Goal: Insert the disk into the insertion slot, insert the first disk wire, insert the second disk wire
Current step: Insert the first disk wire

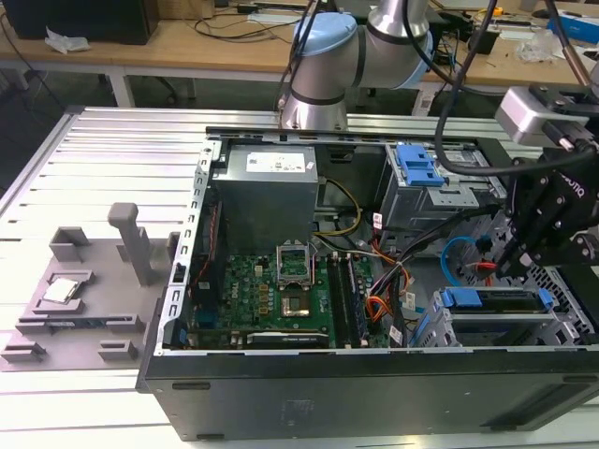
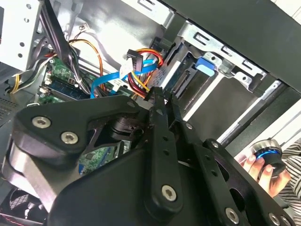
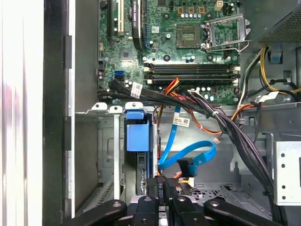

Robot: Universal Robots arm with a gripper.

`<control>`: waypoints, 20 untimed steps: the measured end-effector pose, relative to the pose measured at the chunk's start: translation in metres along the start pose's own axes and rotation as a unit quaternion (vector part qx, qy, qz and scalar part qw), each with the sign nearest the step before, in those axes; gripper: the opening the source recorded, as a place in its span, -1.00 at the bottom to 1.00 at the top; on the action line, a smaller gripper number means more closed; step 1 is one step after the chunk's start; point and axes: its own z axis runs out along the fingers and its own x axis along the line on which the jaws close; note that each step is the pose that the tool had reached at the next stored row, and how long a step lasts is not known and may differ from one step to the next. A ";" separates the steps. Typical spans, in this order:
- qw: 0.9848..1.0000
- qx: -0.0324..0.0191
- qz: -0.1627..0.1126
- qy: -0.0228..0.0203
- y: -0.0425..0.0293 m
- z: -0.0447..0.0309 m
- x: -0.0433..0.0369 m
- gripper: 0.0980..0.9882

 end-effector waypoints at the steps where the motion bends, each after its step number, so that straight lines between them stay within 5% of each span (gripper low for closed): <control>1: 1.000 0.000 0.000 0.000 0.0000 0.0001 0.0016 -0.81; 20: 1.000 0.000 0.000 0.000 -0.0006 0.0010 0.0267 -0.81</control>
